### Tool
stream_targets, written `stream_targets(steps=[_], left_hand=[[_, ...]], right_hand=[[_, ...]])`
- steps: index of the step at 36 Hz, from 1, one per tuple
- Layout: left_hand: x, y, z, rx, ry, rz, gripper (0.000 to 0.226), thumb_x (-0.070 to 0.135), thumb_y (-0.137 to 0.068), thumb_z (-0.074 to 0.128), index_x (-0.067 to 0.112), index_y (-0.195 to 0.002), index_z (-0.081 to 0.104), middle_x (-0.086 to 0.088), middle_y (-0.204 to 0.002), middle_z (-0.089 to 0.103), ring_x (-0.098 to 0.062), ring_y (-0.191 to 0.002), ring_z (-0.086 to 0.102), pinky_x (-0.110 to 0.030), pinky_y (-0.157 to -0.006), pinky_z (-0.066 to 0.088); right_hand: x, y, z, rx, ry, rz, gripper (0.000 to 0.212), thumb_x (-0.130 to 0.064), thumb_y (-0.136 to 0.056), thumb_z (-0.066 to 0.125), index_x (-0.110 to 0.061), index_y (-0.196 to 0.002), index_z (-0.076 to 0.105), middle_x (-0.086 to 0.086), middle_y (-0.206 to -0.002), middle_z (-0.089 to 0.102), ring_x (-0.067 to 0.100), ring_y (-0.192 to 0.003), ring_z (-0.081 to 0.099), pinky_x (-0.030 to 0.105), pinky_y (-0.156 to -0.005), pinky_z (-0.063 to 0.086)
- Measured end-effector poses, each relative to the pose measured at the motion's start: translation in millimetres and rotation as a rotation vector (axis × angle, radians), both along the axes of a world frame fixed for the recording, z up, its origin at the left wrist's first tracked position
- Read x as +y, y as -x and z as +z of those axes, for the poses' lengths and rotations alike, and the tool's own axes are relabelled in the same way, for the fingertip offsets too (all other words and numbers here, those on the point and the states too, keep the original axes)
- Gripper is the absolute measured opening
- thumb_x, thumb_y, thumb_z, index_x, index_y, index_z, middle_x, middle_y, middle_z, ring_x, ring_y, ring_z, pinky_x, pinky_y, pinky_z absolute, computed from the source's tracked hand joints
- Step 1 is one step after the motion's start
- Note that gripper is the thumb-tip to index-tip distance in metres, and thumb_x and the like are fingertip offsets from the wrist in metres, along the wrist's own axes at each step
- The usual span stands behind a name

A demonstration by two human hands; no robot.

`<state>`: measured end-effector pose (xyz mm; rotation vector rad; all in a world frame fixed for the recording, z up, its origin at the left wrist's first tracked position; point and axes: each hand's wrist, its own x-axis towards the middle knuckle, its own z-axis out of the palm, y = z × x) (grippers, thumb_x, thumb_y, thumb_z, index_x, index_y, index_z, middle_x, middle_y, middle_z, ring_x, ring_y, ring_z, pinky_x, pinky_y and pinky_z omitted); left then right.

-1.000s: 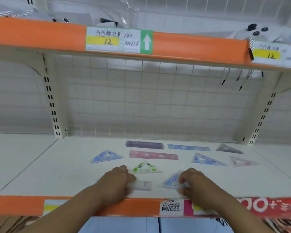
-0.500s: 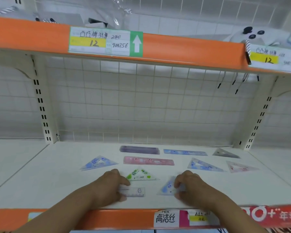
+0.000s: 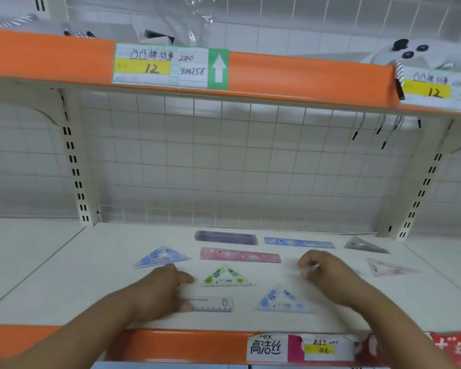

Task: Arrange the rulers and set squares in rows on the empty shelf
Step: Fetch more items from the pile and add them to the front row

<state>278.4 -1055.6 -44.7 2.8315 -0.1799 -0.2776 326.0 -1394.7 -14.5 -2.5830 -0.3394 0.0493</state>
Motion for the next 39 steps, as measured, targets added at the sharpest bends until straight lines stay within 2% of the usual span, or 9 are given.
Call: stream_targets(steps=[2, 4, 6, 8, 14, 20, 23, 28, 39], left_hand=[[14, 3, 6, 0.066, 0.026, 0.052, 0.115, 0.088, -0.047, 0.054, 0.032, -0.145, 0.035, 0.006, -0.133, 0.038, -0.012, -0.130, 0.038, -0.023, -0.108, 0.031], [27, 6, 9, 0.105, 0.059, 0.104, 0.130, 0.089, -0.031, 0.055, 0.028, -0.144, 0.036, 0.007, -0.130, 0.039, -0.012, -0.129, 0.040, -0.021, -0.106, 0.033], [35, 8, 7, 0.102, 0.051, 0.166, 0.112, 0.070, -0.051, 0.077, 0.024, -0.145, 0.038, 0.005, -0.133, 0.042, -0.013, -0.128, 0.042, -0.022, -0.106, 0.035], [40, 11, 4, 0.079, -0.014, 0.193, 0.095, 0.055, -0.065, 0.080, 0.025, -0.145, 0.037, 0.004, -0.132, 0.041, -0.015, -0.127, 0.042, -0.024, -0.107, 0.035], [52, 24, 5, 0.102, -0.119, 0.215, 0.094, 0.060, -0.070, 0.072, 0.030, -0.148, 0.029, 0.000, -0.138, 0.035, -0.018, -0.133, 0.037, -0.025, -0.109, 0.032], [66, 38, 5, 0.104, -0.133, 0.277, 0.090, 0.064, -0.074, 0.067, 0.029, -0.148, 0.030, -0.001, -0.140, 0.034, -0.019, -0.134, 0.036, -0.027, -0.110, 0.032], [69, 43, 4, 0.084, -0.123, 0.312, 0.087, 0.065, -0.073, 0.067, 0.027, -0.145, 0.036, -0.002, -0.139, 0.038, -0.019, -0.130, 0.041, -0.027, -0.107, 0.036], [67, 43, 1, 0.086, -0.130, 0.351, 0.086, 0.064, -0.074, 0.066, 0.027, -0.145, 0.037, -0.002, -0.138, 0.038, -0.020, -0.129, 0.041, -0.028, -0.107, 0.037], [66, 42, 5, 0.115, -0.143, 0.329, 0.089, 0.064, -0.075, 0.065, 0.028, -0.148, 0.030, -0.003, -0.140, 0.033, -0.023, -0.133, 0.035, -0.030, -0.110, 0.033]], right_hand=[[-7, -5, 6, -0.028, -0.029, -0.055, 0.011, -0.020, -0.094, 0.055, -0.030, -0.090, 0.057, -0.004, -0.114, 0.058, 0.011, -0.093, 0.055, 0.018, -0.070, 0.040], [-8, -8, 8, -0.026, -0.019, -0.053, 0.010, -0.021, -0.094, 0.055, -0.029, -0.088, 0.057, -0.004, -0.111, 0.059, 0.011, -0.090, 0.056, 0.014, -0.067, 0.040], [-4, -9, 8, -0.007, -0.001, -0.034, 0.012, -0.023, -0.094, 0.056, -0.032, -0.087, 0.056, -0.005, -0.112, 0.058, 0.010, -0.090, 0.054, 0.018, -0.072, 0.041], [6, -7, 5, 0.009, 0.028, -0.007, 0.010, -0.024, -0.094, 0.056, -0.033, -0.089, 0.056, -0.007, -0.112, 0.058, 0.009, -0.094, 0.053, 0.020, -0.080, 0.040], [50, 3, 1, -0.015, 0.110, 0.131, 0.006, -0.027, -0.093, 0.059, -0.030, -0.095, 0.054, -0.005, -0.104, 0.054, 0.012, -0.095, 0.054, 0.021, -0.082, 0.044], [99, 18, -2, -0.092, 0.164, 0.304, 0.008, -0.029, -0.092, 0.059, -0.033, -0.090, 0.052, -0.015, -0.090, 0.042, 0.008, -0.092, 0.044, 0.020, -0.080, 0.037], [122, 24, -10, -0.074, 0.193, 0.366, 0.006, -0.030, -0.091, 0.060, -0.030, -0.096, 0.062, -0.010, -0.099, 0.047, 0.011, -0.099, 0.048, 0.025, -0.090, 0.042], [148, 29, -22, -0.065, 0.279, 0.428, 0.031, -0.031, -0.091, 0.059, -0.019, -0.120, 0.061, 0.001, -0.124, 0.051, 0.018, -0.116, 0.046, 0.030, -0.097, 0.041], [156, 24, -24, -0.007, 0.308, 0.443, 0.034, -0.025, -0.092, 0.060, -0.013, -0.123, 0.051, 0.006, -0.128, 0.044, 0.021, -0.121, 0.040, 0.029, -0.100, 0.036]])
